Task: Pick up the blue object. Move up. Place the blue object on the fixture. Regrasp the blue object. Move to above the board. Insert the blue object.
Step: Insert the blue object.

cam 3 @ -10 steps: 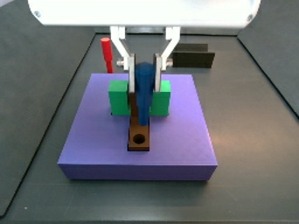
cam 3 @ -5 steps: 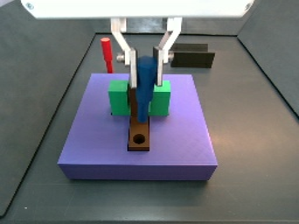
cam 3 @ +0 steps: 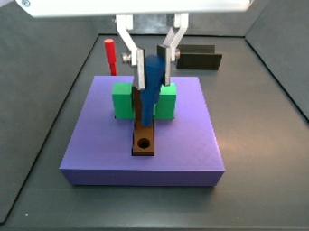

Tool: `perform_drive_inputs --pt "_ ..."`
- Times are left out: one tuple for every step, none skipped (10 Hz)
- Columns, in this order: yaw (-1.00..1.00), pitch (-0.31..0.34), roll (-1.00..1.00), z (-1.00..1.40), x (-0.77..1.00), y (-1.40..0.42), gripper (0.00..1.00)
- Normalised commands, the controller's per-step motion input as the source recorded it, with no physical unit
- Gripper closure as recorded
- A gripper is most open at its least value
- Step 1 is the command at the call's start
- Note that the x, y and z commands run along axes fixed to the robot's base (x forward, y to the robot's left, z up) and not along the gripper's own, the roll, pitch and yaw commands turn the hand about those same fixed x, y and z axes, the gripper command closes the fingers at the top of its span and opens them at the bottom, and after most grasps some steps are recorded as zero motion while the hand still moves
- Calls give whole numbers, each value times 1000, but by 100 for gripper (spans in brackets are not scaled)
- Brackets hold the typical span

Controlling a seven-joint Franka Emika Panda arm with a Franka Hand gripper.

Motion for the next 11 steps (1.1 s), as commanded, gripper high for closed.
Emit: perform_drive_inputs --pt "491 -10 -500 109 0 -77 100" --pt "446 -213 -479 0 0 -43 100" --pt "266 -251 -290 -329 0 83 100" --pt "137 -266 -101 -366 -80 -29 100" --pt "446 -299 -263 -206 -134 0 100" --pt "409 -484 -186 -11 0 -217 100" --pt "397 -500 -161 -54 0 -237 100" --pt "380 -500 -164 -54 0 -229 100" --pt "357 -500 -181 -34 0 -206 100" --pt "351 -500 -194 -9 0 -186 100" --pt "400 -361 -376 0 0 120 100"
